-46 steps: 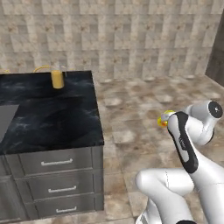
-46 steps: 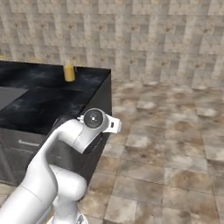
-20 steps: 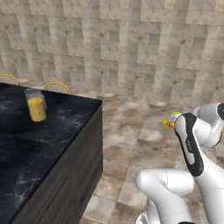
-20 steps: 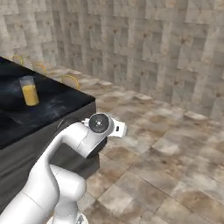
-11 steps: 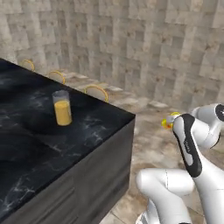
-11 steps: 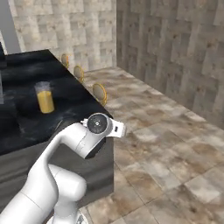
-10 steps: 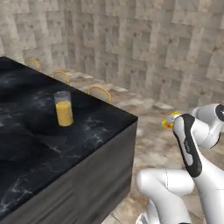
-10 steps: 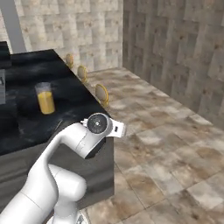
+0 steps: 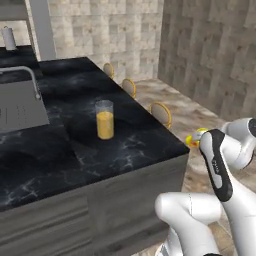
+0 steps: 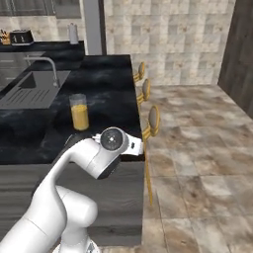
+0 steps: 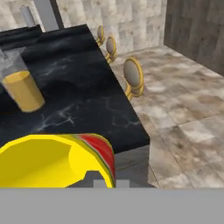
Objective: Place the pitcher and cup on the dining counter for serving.
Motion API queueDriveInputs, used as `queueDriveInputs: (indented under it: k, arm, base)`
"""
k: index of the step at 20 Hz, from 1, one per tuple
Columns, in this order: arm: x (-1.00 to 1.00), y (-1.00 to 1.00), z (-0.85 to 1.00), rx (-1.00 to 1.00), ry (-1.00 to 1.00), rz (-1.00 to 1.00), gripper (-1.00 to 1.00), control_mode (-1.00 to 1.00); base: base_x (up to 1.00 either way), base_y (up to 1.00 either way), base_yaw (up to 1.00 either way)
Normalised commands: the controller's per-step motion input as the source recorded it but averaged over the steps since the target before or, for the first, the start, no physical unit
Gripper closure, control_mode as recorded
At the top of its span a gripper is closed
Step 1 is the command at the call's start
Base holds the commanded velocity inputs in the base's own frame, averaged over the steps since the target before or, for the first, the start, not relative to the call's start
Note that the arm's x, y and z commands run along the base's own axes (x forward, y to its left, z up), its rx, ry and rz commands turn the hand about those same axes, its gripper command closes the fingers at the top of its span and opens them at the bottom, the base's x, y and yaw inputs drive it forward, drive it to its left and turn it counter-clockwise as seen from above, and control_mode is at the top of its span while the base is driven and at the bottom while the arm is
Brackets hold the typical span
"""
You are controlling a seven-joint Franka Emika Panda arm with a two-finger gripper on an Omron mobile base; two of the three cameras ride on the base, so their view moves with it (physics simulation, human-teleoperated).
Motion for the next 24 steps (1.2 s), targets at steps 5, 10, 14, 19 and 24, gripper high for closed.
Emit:
queueDriveInputs:
  k: [5,10,14,19,24]
  arm:
    - [0.00,0.00,0.00,0.00,0.00,0.00,1.00,1.00]
    - [0.42,-0.12,0.67,0.03,0.31,0.09,1.00,-1.00]
    - [0.54,-0.25,0.74,0.06,0.48,0.00,1.00,-1.00]
    - [0.37,-0.06,0.28,0.01,0.38,0.00,1.00,-1.00]
    - [0.33,0.00,0.00,0.00,0.08,-0.01,1.00,-1.00]
  base:
    - [0.05,-0.11,0.52]
    - [0.07,0.00,0.06]
    - [0.00,0.00,0.00]
    - [0.00,0.00,0.00]
    - [0.00,0.00,0.00]
